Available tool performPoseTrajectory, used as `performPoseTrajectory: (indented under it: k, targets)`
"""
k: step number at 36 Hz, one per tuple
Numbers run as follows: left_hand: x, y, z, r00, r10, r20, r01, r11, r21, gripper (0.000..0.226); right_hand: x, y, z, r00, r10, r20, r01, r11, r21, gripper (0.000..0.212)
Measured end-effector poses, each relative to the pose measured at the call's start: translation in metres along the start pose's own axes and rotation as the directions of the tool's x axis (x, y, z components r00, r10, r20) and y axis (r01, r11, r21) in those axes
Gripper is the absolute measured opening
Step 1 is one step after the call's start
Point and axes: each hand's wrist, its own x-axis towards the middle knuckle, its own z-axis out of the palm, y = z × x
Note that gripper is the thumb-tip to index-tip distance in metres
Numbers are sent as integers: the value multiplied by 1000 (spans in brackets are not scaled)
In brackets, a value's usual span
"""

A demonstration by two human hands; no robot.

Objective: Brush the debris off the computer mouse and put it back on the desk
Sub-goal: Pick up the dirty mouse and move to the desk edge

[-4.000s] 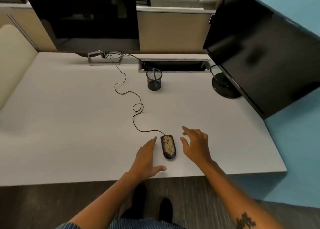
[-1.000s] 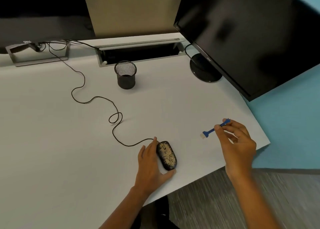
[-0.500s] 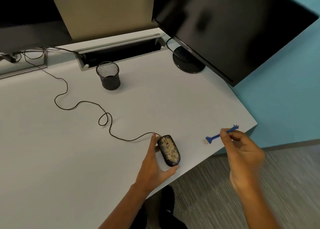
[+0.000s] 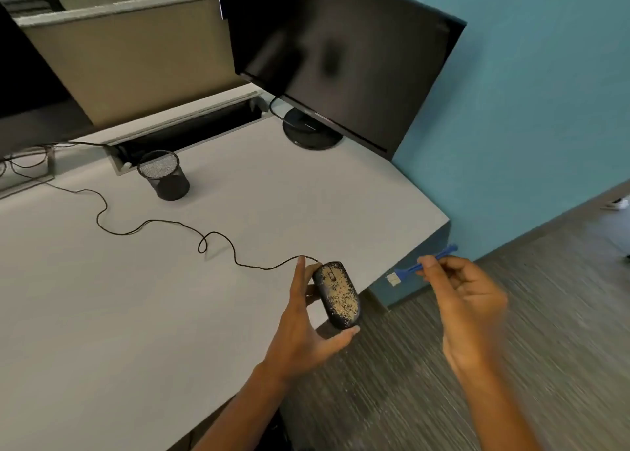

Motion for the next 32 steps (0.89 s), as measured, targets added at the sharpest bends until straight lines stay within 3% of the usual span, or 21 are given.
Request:
performPoseTrajectory:
  k: [3, 7, 11, 19, 24, 32]
  targets:
    - [-5, 18, 19, 1000, 16, 4, -16, 1000, 7, 148, -1, -3, -27, 1000, 3, -20, -3, 1000, 6, 20]
    - [-17, 39, 46, 1000, 15, 5, -15, 1000, 23, 152, -4, -3, -71, 1000, -4, -18, 4, 1000, 26, 2]
    - [-31, 54, 71, 1000, 28, -4, -27, 998, 51, 156, -11, -8, -111, 999, -32, -13, 33, 997, 77, 16]
    - [-61, 78, 116, 999, 49, -17, -49, 999, 17, 157, -26, -10, -179, 999, -46, 11, 44, 995, 86, 1]
    - [-78, 89, 133, 997, 72, 1, -72, 997, 26, 156, -33, -12, -208, 996, -78, 41, 73, 991, 109, 4]
    - [-95, 102, 137, 989, 129, 67, -131, 991, 23, 159, -54, -20, -223, 995, -92, -25, 94, 989, 117, 5]
